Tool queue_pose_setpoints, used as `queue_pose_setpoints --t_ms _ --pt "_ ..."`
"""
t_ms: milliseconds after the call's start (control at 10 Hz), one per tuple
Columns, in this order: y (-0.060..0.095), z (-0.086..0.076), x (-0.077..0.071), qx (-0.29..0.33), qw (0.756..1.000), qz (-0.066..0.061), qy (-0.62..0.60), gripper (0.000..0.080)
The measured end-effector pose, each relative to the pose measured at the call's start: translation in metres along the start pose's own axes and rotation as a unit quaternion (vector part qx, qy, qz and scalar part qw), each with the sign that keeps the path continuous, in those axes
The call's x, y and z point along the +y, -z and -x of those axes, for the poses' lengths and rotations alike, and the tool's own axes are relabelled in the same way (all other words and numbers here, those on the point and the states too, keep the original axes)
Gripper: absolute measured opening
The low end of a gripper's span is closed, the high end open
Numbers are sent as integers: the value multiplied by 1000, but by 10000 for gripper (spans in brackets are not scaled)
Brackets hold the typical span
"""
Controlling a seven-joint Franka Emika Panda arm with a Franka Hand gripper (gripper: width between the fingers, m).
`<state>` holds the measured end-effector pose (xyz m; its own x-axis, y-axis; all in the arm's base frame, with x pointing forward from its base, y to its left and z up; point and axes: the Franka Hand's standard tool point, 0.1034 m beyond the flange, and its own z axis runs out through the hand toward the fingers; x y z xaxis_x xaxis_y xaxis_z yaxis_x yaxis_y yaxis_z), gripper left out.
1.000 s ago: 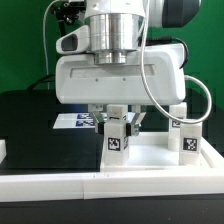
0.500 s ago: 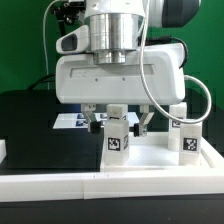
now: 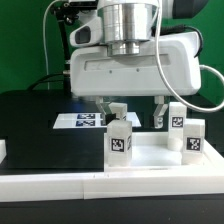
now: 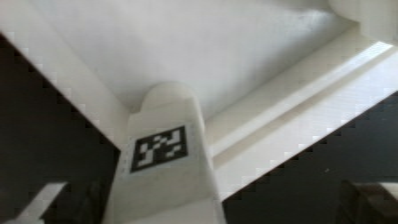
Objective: Assemble square table
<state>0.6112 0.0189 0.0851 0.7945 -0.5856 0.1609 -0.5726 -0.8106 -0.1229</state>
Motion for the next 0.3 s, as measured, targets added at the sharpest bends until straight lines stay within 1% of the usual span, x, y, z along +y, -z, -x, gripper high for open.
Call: queue_pose_setpoints --t_ms 300 --pt "0 0 0 0 1000 0 0 649"
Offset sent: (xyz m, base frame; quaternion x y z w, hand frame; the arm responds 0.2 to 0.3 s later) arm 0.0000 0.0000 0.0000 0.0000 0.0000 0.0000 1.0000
